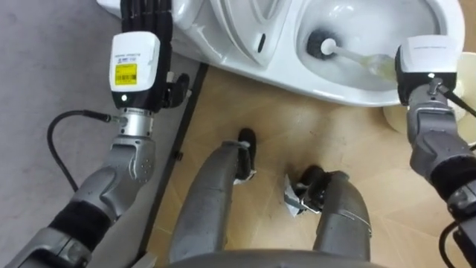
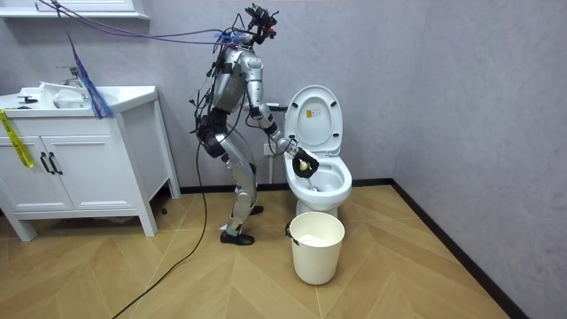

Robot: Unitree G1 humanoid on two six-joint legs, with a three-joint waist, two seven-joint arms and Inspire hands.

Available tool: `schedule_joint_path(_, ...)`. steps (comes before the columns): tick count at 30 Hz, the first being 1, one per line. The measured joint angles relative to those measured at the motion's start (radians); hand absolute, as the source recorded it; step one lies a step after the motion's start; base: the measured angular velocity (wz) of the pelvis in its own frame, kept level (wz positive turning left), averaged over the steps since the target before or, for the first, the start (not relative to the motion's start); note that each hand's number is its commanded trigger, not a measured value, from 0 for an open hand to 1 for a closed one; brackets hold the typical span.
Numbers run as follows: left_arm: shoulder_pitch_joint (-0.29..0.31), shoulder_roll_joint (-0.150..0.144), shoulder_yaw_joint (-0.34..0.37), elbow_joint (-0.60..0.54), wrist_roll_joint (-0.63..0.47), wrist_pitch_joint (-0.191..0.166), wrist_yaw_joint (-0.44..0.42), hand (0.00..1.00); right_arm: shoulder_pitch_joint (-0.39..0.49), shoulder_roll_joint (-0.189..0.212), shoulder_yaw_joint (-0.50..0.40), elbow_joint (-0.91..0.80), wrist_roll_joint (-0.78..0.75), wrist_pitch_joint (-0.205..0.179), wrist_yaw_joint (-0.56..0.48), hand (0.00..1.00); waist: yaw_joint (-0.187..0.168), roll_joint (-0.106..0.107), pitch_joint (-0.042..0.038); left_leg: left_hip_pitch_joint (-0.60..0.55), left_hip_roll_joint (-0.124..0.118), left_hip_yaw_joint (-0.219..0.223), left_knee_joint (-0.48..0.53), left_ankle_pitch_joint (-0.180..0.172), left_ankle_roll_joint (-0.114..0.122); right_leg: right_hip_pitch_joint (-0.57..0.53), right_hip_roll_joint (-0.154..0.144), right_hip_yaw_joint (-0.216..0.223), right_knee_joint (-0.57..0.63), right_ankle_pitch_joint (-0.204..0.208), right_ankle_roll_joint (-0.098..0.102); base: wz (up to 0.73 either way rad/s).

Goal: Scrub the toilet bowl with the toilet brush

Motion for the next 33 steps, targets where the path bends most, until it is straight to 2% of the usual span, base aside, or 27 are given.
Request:
schedule_joint_path(3, 0.003, 0.003, -0.01, -0.002, -0.025, -0.007, 0.014, 0.0, -0.011, -0.009, 0.002, 0.006, 0.014, 0.0, 0.005, 1.0, 0.009, 0.001, -0.0007, -0.003, 0.007, 0.0, 0.008, -0.002, -0.003, 0.001, 0.008, 0.001, -0.002, 0.001, -0.001, -0.04)
schedule_joint_path(5, -0.002, 0.007, -0.012, 0.002, -0.024, -0.008, 0.014, 0.0, -0.038, -0.009, 0.014, 0.057, 0.078, -0.007, -0.016, 1.0, 0.015, 0.001, -0.0005, -0.003, 0.009, 0.002, 0.01, -0.002, -0.003, 0.003, 0.01, 0.002, -0.001, 0.0, -0.003, 0.03)
schedule_joint_path(8, -0.008, 0.02, -0.028, -0.007, -0.032, -0.005, 0.018, 0.0, -0.071, -0.017, -0.006, 0.132, 0.261, -0.049, -0.047, 1.0, 0.015, -0.005, 0.003, -0.007, 0.003, 0.005, 0.009, -0.002, -0.003, -0.009, -0.005, 0.008, 0.009, -0.005, -0.003, 0.01)
schedule_joint_path(9, -0.006, 0.025, -0.024, -0.017, -0.033, -0.004, 0.028, 0.0, -0.079, -0.015, -0.035, 0.149, 0.352, -0.076, -0.052, 1.0, 0.012, -0.019, 0.0096, -0.013, 0.001, 0.018, 0.011, -0.002, -0.003, -0.026, -0.01, 0.022, 0.023, -0.009, -0.001, -0.05)
schedule_joint_path(10, -0.002, 0.033, -0.022, -0.031, -0.033, -0.002, 0.041, 0.0, -0.091, -0.014, -0.061, 0.167, 0.459, -0.094, -0.054, 1.0, 0.006, -0.026, 0.0132, -0.025, 0.001, 0.029, 0.012, -0.001, -0.001, -0.046, -0.016, 0.03, 0.036, -0.011, -0.001, -0.03)
schedule_joint_path(12, 0.003, 0.044, -0.015, -0.046, -0.033, -0.002, 0.06, 0.0, -0.096, -0.018, -0.094, 0.168, 0.609, -0.107, -0.056, 1.0, -0.011, -0.034, 0.0134, -0.048, -0.005, 0.033, 0.017, 0.002, 0.003, -0.075, -0.026, 0.032, 0.053, -0.012, -0.001, 0.06)
schedule_joint_path(13, 0.003, 0.043, -0.006, -0.051, -0.031, -0.002, 0.07, 0.0, -0.096, -0.016, -0.115, 0.167, 0.679, -0.114, -0.059, 1.0, -0.029, -0.044, 0.0168, -0.055, -0.018, 0.037, 0.017, 0.007, 0.007, -0.093, -0.04, 0.042, 0.074, -0.018, 0.001, 0.13)
schedule_joint_path(15, 0.004, 0.035, 0.004, -0.057, -0.025, 0.011, 0.072, 0.0, -0.098, -0.012, -0.14, 0.169, 0.75, -0.119, -0.066, 1.0, -0.04, -0.057, 0.0188, -0.061, -0.031, 0.044, 0.025, 0.008, 0.01, -0.114, -0.058, 0.056, 0.103, -0.024, 0.002, 0.08)
schedule_joint_path(16, 0.005, 0.032, 0.006, -0.056, -0.02, 0.017, 0.072, 0.0, -0.098, -0.012, -0.144, 0.17, 0.763, -0.122, -0.067, 1.0, -0.046, -0.057, 0.0188, -0.064, -0.034, 0.045, 0.03, 0.009, 0.012, -0.115, -0.065, 0.054, 0.111, -0.027, 0.001, 0.12)
schedule_joint_path(18, 0.001, 0.021, 0.017, -0.049, -0.006, 0.035, 0.069, 0.0, -0.098, -0.008, -0.16, 0.178, 0.794, -0.148, -0.067, 1.0, -0.079, -0.059, 0.0196, -0.065, -0.047, 0.045, 0.036, 0.013, 0.019, -0.119, -0.081, 0.058, 0.13, -0.034, 0.008, 0.14)
schedule_joint_path(20, 0.0, 0.008, 0.03, -0.044, 0.009, 0.049, 0.065, 0.0, -0.098, -0.002, -0.179, 0.178, 0.785, -0.165, -0.068, 1.0, -0.086, -0.061, 0.0186, -0.064, -0.048, 0.047, 0.04, 0.016, 0.023, -0.12, -0.082, 0.063, 0.131, -0.033, 0.01, -0.03)
schedule_joint_path(21, -0.001, 0.002, 0.037, -0.037, 0.022, 0.057, 0.061, 0.0, -0.098, 0.003, -0.18, 0.179, 0.773, -0.176, -0.08, 1.0, -0.096, -0.061, 0.0182, -0.059, -0.051, 0.047, 0.04, 0.018, 0.026, -0.113, -0.092, 0.054, 0.132, -0.032, 0.01, 0.0)
schedule_joint_path(23, -0.002, 0.0, 0.041, -0.03, 0.025, 0.062, 0.05, 0.0, -0.098, 0.014, -0.183, 0.179, 0.707, -0.191, -0.112, 1.0, -0.108, -0.06, 0.0181, -0.051, -0.054, 0.045, 0.04, 0.019, 0.029, -0.102, -0.093, 0.053, 0.13, -0.03, 0.014, 0.02)
schedule_joint_path(26, -0.012, -0.001, 0.04, -0.025, 0.034, 0.065, 0.017, 0.0, -0.1, 0.015, -0.18, 0.179, 0.547, -0.192, -0.124, 1.0, -0.1, -0.06, 0.0177, -0.037, -0.049, 0.046, 0.04, 0.015, 0.036, -0.086, -0.084, 0.054, 0.122, -0.024, 0.023, -0.07)
schedule_joint_path(29, -0.022, -0.002, 0.026, -0.022, 0.043, 0.072, -0.015, 0.0, -0.096, 0.019, -0.133, 0.18, 0.412, -0.18, -0.117, 1.0, -0.07, -0.055, 0.0167, -0.024, -0.042, 0.039, 0.03, 0.014, 0.037, -0.069, -0.063, 0.051, 0.104, -0.013, 0.022, -0.08)
schedule_joint_path(31, -0.021, -0.001, 0.005, -0.013, 0.041, 0.07, -0.022, 0.0, -0.078, 0.014, -0.07, 0.18, 0.273, -0.149, -0.092, 1.0, -0.048, -0.039, 0.0139, -0.012, -0.035, 0.03, 0.023, 0.011, 0.034, -0.042, -0.057, 0.029, 0.078, -0.008, 0.018, -0.02)
schedule_joint_path(33, -0.023, 0.001, -0.004, -0.016, 0.041, 0.067, -0.022, 0.0, -0.078, 0.007, -0.045, 0.18, 0.214, -0.125, -0.069, 1.0, -0.028, -0.035, 0.0136, -0.012, -0.032, 0.031, 0.015, 0.011, 0.033, -0.042, -0.053, 0.027, 0.069, -0.004, 0.016, -0.06)
